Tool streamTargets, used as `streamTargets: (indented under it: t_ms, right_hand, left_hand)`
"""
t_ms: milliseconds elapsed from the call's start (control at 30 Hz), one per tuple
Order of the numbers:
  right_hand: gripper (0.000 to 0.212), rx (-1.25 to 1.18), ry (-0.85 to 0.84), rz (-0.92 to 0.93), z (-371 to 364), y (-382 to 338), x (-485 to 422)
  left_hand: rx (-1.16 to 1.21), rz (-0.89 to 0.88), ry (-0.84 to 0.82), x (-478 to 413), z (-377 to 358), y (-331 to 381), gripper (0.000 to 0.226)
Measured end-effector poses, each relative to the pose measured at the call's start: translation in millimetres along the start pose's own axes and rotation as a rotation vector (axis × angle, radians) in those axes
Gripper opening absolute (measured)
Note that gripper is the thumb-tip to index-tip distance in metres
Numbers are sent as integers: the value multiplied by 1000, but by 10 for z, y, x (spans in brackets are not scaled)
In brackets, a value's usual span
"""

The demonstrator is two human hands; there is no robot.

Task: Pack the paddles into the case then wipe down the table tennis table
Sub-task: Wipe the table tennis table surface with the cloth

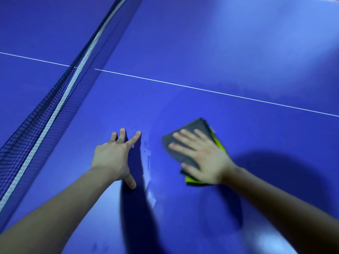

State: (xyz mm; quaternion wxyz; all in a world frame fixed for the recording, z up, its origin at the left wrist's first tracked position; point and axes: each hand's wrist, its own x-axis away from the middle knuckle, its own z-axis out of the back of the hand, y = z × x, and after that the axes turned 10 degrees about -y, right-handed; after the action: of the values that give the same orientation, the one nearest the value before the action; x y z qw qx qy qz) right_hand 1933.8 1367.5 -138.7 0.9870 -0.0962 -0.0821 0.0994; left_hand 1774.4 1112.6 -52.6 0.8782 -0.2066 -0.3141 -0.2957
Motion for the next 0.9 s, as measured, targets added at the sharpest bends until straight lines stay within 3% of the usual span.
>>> streamTargets:
  t_ms: [167,233,300,400,500,567,633,767,833,900]
  right_hand:
    - [75,-66,210,-853,150,710,-491]
    - [82,-123,226,-998,242,547,-1079]
    - [83,-125,175,-886,299,249,-1595]
    - [78,-52,91,-563,272,-267,-1851]
    - [73,-18,65,-239,157,-327,-1380]
    - [70,-8,71,-148,100,-45,-938]
    - [69,-16,109,-292,128,333,-623]
    - [75,-104,212,-858,196,511,-743]
    - [76,-91,222,-952,125,137,-942]
    - [76,-75,209,-869,24,-443,-931]
  left_hand:
    - [-20,-4,14,-27,-44,-13,178]
    - [-24,-5,21,-50,-60,-17,179]
    - [-27,-3,23,-57,-65,-22,179]
    - [-22,-13,27,-44,-67,-40,178]
    - [0,-29,35,-16,-61,-69,178]
    - [25,-31,32,2,-60,-96,181]
    - [38,-41,31,6,-72,-115,183]
    - [-14,-65,57,-56,-96,-156,184]
    - [-44,-101,76,-86,-115,-188,180]
    - [-18,-162,119,-63,-110,-298,163]
